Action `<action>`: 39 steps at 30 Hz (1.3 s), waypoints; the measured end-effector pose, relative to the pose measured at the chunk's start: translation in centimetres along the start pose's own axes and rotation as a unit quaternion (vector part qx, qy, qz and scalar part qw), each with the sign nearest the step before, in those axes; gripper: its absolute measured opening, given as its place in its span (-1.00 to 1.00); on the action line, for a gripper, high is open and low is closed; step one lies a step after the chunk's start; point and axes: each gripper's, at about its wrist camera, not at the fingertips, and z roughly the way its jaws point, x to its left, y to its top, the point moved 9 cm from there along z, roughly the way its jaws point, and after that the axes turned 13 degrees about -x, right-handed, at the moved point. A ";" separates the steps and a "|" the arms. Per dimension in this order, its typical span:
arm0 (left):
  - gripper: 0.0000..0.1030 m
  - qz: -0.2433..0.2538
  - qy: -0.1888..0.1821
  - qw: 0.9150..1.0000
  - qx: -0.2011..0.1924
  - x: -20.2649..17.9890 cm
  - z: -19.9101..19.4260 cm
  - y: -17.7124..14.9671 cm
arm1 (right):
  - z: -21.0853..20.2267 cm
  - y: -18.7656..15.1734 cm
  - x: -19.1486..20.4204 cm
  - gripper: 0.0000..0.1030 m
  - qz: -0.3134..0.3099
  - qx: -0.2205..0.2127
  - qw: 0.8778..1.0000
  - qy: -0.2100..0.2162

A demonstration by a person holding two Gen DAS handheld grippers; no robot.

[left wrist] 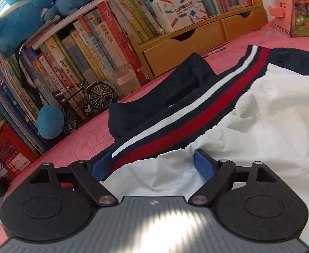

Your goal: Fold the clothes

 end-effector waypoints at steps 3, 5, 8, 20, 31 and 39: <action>0.93 -0.050 -0.003 0.999 0.008 1.9 0.3 -1.0 | 0.4 -0.4 -0.3 0.14 0.010 0.015 1.000 0.000; 0.93 -0.054 -0.003 0.999 0.000 1.8 0.1 -1.2 | 0.3 -0.4 -0.2 0.14 0.011 0.012 1.000 0.000; 0.94 -0.061 -0.001 0.998 -0.011 1.6 0.0 -1.3 | 0.0 -0.3 -0.1 0.14 0.015 0.005 1.000 -0.001; 0.97 -0.089 -0.018 0.996 -0.003 1.9 0.4 -1.0 | 1.2 -0.9 0.0 0.19 -0.011 0.024 1.000 -0.003; 0.99 -0.093 -0.021 0.995 -0.003 1.9 0.5 -0.9 | -3.8 0.5 -13.3 0.17 0.066 0.016 0.981 -0.181; 0.99 -0.095 -0.022 0.995 -0.003 2.0 0.5 -1.0 | 8.9 6.4 -8.5 -0.41 0.104 0.000 0.991 -0.088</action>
